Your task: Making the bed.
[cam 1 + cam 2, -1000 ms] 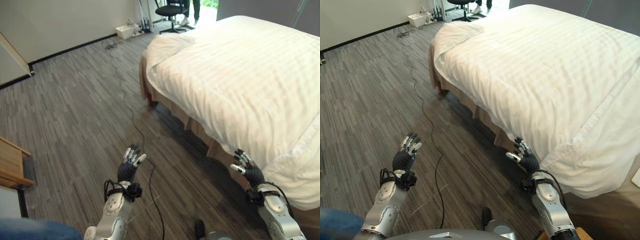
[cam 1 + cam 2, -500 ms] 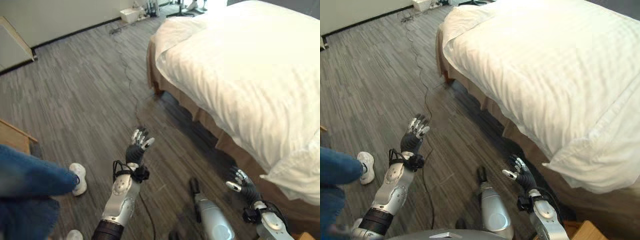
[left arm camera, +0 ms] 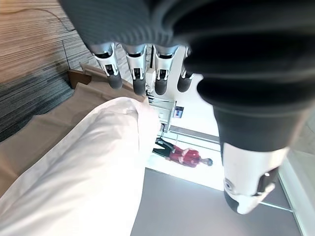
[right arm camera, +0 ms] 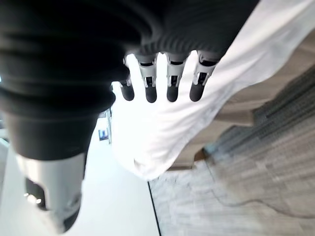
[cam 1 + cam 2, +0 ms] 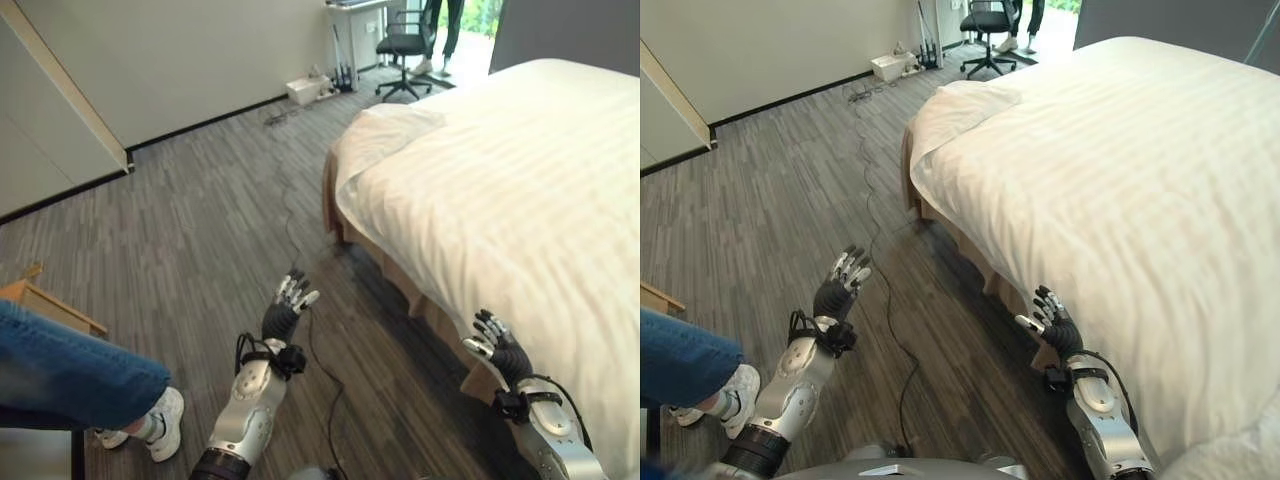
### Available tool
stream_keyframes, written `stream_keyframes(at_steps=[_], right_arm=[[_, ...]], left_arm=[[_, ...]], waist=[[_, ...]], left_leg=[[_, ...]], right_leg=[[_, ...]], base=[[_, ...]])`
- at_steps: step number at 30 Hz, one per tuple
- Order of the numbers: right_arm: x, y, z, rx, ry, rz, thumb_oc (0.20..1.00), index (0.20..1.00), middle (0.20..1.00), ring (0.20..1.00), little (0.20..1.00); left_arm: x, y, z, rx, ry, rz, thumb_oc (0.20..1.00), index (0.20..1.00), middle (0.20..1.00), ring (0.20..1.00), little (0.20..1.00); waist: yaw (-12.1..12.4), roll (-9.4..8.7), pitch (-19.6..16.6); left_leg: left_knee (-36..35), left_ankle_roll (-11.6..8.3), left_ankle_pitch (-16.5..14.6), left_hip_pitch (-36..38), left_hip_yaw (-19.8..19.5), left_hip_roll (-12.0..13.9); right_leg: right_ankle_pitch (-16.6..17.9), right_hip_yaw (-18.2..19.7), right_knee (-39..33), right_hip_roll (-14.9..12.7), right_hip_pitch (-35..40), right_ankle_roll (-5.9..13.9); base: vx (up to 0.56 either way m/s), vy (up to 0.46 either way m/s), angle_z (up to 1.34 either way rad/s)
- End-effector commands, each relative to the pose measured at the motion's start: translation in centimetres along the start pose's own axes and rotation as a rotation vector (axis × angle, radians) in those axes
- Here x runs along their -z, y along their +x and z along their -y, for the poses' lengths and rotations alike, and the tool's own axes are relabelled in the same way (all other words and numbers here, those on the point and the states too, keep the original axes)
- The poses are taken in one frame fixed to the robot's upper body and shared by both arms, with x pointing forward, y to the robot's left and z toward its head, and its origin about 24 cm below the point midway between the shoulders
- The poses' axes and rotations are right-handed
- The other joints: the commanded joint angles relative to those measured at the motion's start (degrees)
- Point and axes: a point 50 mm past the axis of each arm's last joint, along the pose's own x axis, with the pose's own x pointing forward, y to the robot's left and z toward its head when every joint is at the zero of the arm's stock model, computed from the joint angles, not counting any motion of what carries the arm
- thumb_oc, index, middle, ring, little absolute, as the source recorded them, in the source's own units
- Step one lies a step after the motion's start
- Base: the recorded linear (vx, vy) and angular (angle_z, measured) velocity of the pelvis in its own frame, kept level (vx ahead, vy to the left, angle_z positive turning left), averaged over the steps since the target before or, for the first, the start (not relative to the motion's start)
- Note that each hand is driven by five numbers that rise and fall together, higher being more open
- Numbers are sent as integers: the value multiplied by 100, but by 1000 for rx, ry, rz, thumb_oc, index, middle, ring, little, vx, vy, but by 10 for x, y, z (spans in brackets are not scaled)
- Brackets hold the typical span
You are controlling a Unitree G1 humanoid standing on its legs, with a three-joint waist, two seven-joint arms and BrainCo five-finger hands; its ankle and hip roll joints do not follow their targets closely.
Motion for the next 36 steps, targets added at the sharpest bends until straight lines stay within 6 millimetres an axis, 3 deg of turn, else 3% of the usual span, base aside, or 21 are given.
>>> stream_keyframes(at_steps=[1,3,4,9,11,13,15,16,18,19,20,23,24,26,30,33,36], right_arm=[[-20,4,-3,-47,-27,102,1000,1000,1000,1000,1000],[-19,3,-1,-43,-27,98,1000,1000,1000,1000,1000],[-13,-1,2,-27,-18,72,1000,1000,1000,1000,1000],[-10,-3,4,-11,3,65,1000,1000,1000,1000,1000],[-10,0,-3,-39,-3,63,1000,1000,1000,1000,1000],[-13,4,-9,-54,5,75,1000,1000,1000,1000,1000],[-9,5,-15,-72,21,60,1000,1000,1000,1000,1000],[-7,6,-17,-82,22,45,1000,1000,1000,1000,1000],[-6,6,-18,-88,20,43,1000,1000,1000,1000,1000],[-10,7,-17,-101,7,60,1000,1000,1000,1000,1000],[-11,7,-17,-102,4,62,1000,1000,1000,1000,1000],[-20,8,-14,-93,4,101,1000,1000,1000,1000,1000],[-57,15,32,138,122,258,1000,1000,1000,1000,1000],[-57,13,30,144,171,277,1000,1000,1000,1000,1000],[-52,15,26,126,121,245,1000,1000,1000,1000,1000],[-49,15,24,101,108,223,1000,1000,1000,1000,1000],[-47,15,22,74,85,209,1000,1000,1000,1000,1000]], left_arm=[[-37,7,2,38,-4,179,1000,1000,1000,1000,1000],[-38,6,1,40,3,182,1000,1000,1000,1000,1000],[-33,5,0,45,14,155,1000,1000,1000,1000,1000],[-37,5,-2,38,37,165,1000,1000,1000,1000,1000],[-42,9,-1,41,47,181,1000,1000,1000,1000,1000],[-47,12,-1,34,62,201,1000,1000,1000,1000,1000],[-46,12,-4,21,75,196,1000,1000,1000,1000,1000],[-46,11,-5,19,73,197,1000,1000,1000,1000,1000],[-44,9,-5,20,68,193,1000,1000,1000,1000,1000],[-42,8,-6,17,60,187,1000,1000,1000,1000,1000],[-35,7,-7,12,52,165,1000,1000,1000,1000,1000],[-29,5,-5,5,-12,145,1000,1000,1000,1000,1000],[3,-30,-43,-104,76,-35,1000,1000,1000,1000,1000],[-12,-17,-36,-79,87,30,1000,1000,1000,1000,1000],[-20,-14,-37,-89,91,61,1000,1000,1000,1000,1000],[-17,-13,-34,-77,82,51,1000,1000,1000,1000,1000],[-20,-13,-30,-50,89,63,1000,1000,1000,1000,1000]], waist=[[-31,34,167],[-37,34,169],[-166,78,92],[-301,132,34],[-355,153,144],[-382,137,285],[-371,190,331],[-345,201,296],[-386,214,265],[-408,165,200],[-429,130,163],[-281,94,-38],[553,-104,267],[336,-71,67],[294,-38,38],[283,-40,174],[299,-21,253]], left_leg=[[356,-466,470,705,-99,234],[337,-481,522,688,-83,241],[-189,-400,412,987,221,315],[-603,-246,305,1328,506,266],[-727,-72,201,1459,674,219],[-825,-21,213,1580,846,233],[-870,-22,174,1673,902,225],[-892,-44,124,1744,960,209],[-890,-57,91,1779,934,206],[-877,-58,56,1788,840,127],[-881,-55,86,1771,708,98],[-930,-60,80,1782,599,24],[-391,-149,665,909,736,323],[-708,-196,724,1112,689,314],[-758,-183,662,1265,654,344],[-443,-193,539,1101,700,264],[-77,-256,336,943,425,181]], right_leg=[[351,394,102,126,-515,296],[350,456,86,113,-495,319],[350,543,28,83,-486,388],[395,901,153,18,-667,577],[541,1106,1243,48,-1250,843],[883,1016,1879,49,-1712,1066],[906,686,1955,-15,-1932,1019],[862,442,1629,-110,-1976,982],[835,383,1344,-82,-1935,941],[898,362,778,-11,-1993,851],[824,779,557,99,-1819,808],[840,685,23,36,-1326,715],[508,-293,-85,4,-492,500],[411,-419,0,-43,-587,511],[310,-422,219,-76,-658,486],[281,-541,366,-178,-716,508],[348,-541,467,-310,-870,548]], base=[[239,103,-131],[194,118,-104],[229,200,-54],[158,211,-55],[48,221,-41],[-35,119,-68],[32,104,-51],[77,43,-44],[108,6,-37],[177,-14,1],[199,-54,50],[97,-43,45],[86,-18,16],[70,7,8],[47,-15,27],[-21,-9,10],[-91,63,17]])
